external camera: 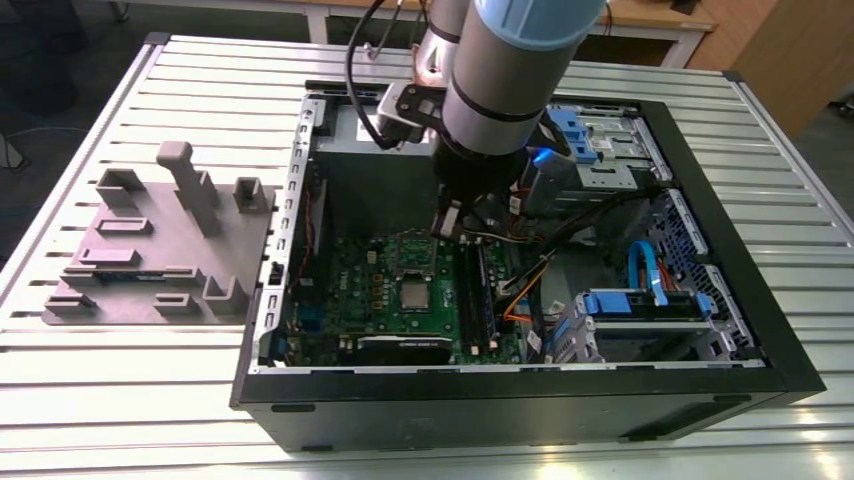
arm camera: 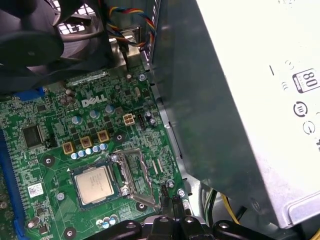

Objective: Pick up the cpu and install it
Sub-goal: 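Close the cpu cover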

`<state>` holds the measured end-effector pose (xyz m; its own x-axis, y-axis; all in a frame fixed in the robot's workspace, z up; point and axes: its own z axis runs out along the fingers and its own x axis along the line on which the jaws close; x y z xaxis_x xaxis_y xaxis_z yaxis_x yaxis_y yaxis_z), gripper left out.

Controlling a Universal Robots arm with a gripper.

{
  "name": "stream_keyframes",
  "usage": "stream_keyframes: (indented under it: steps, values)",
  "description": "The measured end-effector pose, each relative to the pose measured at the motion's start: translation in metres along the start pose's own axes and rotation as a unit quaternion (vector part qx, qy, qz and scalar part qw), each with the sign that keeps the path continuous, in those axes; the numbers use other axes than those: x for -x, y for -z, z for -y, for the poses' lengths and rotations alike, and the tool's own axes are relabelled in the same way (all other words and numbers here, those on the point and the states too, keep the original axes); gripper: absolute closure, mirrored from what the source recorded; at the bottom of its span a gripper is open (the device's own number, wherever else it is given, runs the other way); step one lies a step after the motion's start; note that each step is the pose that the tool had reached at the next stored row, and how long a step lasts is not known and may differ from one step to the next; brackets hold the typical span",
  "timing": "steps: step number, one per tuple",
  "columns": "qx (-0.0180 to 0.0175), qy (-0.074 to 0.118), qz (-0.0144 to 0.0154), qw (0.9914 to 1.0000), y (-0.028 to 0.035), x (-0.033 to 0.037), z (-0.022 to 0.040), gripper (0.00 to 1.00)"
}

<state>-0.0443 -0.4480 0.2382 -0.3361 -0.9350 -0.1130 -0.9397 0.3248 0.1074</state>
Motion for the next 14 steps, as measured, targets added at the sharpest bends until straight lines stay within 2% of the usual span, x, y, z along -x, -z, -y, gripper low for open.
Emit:
stream_keyframes:
  steps: [14]
  values:
    - [0.0000,0.000,0.0001,1.00000,0.0059,0.0003,-0.0017,0.89]
